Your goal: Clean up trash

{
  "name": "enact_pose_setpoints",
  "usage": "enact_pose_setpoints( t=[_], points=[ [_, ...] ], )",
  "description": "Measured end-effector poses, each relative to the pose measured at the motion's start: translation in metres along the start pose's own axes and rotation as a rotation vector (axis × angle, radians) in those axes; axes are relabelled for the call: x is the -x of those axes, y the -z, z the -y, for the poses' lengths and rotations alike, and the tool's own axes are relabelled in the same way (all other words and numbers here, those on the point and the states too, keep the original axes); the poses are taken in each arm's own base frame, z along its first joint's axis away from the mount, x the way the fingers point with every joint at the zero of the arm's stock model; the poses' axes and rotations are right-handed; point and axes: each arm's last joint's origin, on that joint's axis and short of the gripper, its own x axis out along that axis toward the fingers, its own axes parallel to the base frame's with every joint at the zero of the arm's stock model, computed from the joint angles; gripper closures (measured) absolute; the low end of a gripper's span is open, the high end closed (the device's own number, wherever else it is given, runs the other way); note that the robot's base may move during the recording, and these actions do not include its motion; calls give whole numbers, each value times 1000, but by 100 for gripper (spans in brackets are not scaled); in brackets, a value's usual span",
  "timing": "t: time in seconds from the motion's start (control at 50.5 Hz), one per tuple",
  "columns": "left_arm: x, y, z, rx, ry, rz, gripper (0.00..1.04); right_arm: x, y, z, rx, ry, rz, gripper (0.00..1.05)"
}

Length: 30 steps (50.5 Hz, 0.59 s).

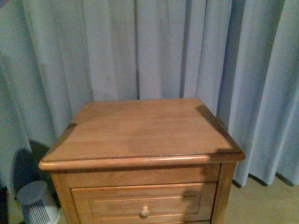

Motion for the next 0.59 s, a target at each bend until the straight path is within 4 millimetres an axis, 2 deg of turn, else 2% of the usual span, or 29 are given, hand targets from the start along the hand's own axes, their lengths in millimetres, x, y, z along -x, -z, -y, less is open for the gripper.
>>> enact_pose_setpoints(
  t=[0.079, 0.277, 0.594],
  points=[
    [0, 0, 0, 0, 0, 0, 80, 22, 12, 7, -3, 31, -1, 84],
    [0, 0, 0, 0, 0, 0, 80, 49, 25, 12, -25, 34, 19, 84],
    [0, 0, 0, 0, 0, 0, 80, 57, 33, 13, -46, 29, 11, 84]
  ],
)
